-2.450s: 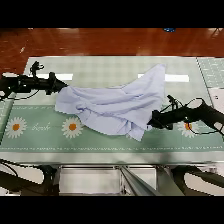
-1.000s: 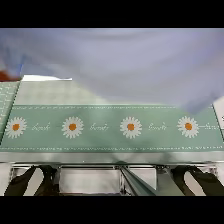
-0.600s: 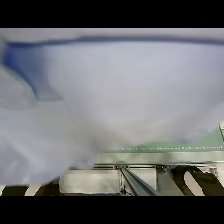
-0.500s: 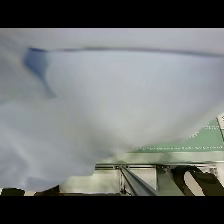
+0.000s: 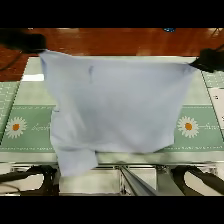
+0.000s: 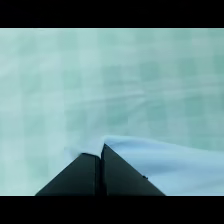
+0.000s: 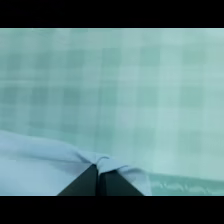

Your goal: Fold the shirts.

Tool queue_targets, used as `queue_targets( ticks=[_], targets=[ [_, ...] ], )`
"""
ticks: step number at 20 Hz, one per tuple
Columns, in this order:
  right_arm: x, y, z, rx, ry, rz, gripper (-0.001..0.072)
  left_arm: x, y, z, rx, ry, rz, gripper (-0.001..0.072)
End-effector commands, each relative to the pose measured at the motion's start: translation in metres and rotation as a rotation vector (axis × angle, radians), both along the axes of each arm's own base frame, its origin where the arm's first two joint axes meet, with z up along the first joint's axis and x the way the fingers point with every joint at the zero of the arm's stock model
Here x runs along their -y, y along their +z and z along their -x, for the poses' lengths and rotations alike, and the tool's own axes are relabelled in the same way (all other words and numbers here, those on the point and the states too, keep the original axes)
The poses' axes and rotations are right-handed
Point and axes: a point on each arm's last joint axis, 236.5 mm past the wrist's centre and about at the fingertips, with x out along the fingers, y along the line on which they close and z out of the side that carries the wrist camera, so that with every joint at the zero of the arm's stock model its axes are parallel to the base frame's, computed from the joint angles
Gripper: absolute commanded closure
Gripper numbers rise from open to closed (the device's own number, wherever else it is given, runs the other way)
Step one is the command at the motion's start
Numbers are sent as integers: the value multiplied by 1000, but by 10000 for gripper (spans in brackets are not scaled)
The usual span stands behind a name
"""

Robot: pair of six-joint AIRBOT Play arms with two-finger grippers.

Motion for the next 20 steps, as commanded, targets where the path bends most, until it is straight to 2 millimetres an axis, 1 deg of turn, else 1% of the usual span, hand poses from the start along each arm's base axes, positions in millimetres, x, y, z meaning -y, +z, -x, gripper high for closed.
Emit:
queue_targets(
  ticks=[1, 2, 3, 5, 7, 9, 11, 12, 14, 15, 16, 18, 19, 20],
  targets=[
    [9, -89, -82, -64, -37, -58, 695, 5, -108, -60, -105, 85, 58, 682],
    [13, -109, -102, -84, -44, -60, 695, 8, -127, -73, -112, 113, 91, 682],
    [17, -125, -119, -100, -50, -63, 696, 11, -141, -85, -111, 141, 121, 682],
    [20, -152, -149, -130, -72, -89, 695, 18, -159, -105, -96, 175, 181, 681],
    [20, -169, -168, -153, -94, -122, 695, 26, -173, -109, -121, 177, 217, 681],
    [19, -179, -172, -179, -91, -134, 695, 28, -177, -106, -143, 174, 227, 681],
    [19, -181, -167, -200, -81, -133, 695, 22, -168, -98, -167, 172, 223, 681],
    [20, -179, -162, -218, -72, -140, 695, 19, -162, -90, -190, 152, 209, 681],
    [26, -175, -141, -275, -34, -135, 695, 13, -156, -63, -271, 70, 157, 682],
    [30, -173, -128, -316, -9, -129, 695, 12, -158, -43, -342, 7, 125, 682],
    [33, -175, -115, -360, 12, -128, 695, 12, -165, -25, -413, -36, 108, 682],
    [40, -187, -88, -467, 48, -85, 695, 13, -188, -1, -513, -49, 105, 682],
    [41, -194, -77, -512, 57, -76, 695, 14, -202, 10, -558, -48, 106, 682],
    [39, -200, -70, -539, 63, -83, 695, 14, -214, 21, -601, -47, 106, 682]
  ],
)
